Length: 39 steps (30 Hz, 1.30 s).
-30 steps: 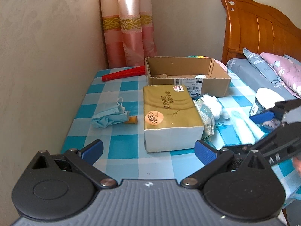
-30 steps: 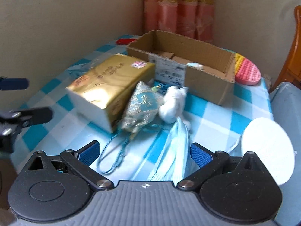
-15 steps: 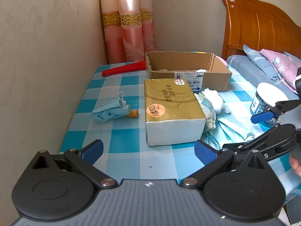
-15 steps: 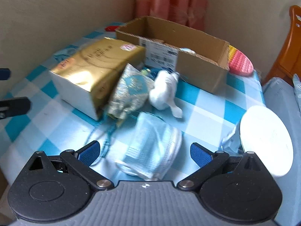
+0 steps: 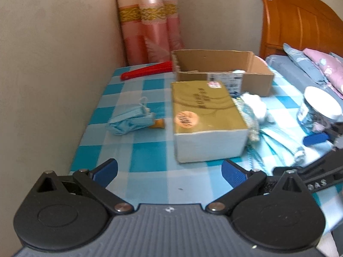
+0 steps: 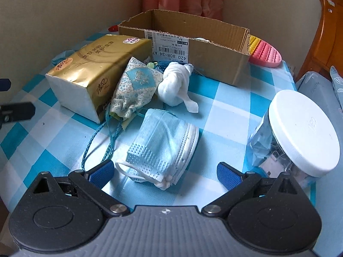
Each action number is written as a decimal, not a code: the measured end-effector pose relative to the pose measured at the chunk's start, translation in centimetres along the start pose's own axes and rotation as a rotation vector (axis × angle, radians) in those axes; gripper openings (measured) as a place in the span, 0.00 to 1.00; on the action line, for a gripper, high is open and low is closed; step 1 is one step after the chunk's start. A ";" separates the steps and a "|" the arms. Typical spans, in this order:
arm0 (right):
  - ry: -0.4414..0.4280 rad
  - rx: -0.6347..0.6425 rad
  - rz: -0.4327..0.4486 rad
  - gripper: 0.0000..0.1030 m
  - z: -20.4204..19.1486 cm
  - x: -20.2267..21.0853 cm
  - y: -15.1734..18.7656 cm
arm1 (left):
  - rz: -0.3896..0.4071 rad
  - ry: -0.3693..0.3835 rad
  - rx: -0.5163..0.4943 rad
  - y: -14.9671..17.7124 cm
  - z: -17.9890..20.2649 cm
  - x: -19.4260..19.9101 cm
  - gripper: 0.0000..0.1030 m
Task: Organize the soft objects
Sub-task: 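Move the left gripper onto the folded blue face mask and close it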
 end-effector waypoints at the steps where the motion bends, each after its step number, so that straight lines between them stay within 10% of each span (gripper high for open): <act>1: 0.001 -0.001 0.003 1.00 0.0 0.1 0.0 | 0.001 -0.009 0.005 -0.1 -0.3 -0.1 0.99; 17: -0.006 0.013 0.021 1.00 -0.1 0.3 0.2 | 0.081 -0.102 0.254 -5.4 -7.1 -3.8 0.99; 29: -0.013 0.022 0.016 1.00 0.0 0.2 0.1 | 0.001 -0.078 0.312 -6.6 -8.1 -10.4 0.94; 39: -0.014 0.024 0.025 1.00 0.0 0.2 0.1 | -0.032 -0.034 0.340 -6.1 -8.6 -12.2 0.74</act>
Point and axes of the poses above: each gripper's, at about its wrist camera, not at the fingertips, and x roughly against the way its jaws point, z to its right, y to its underside, the point moved 4 cm from there along -x, roughly the way its jaws point, and after that the axes turned 7 degrees about x, right-handed, at the moved point
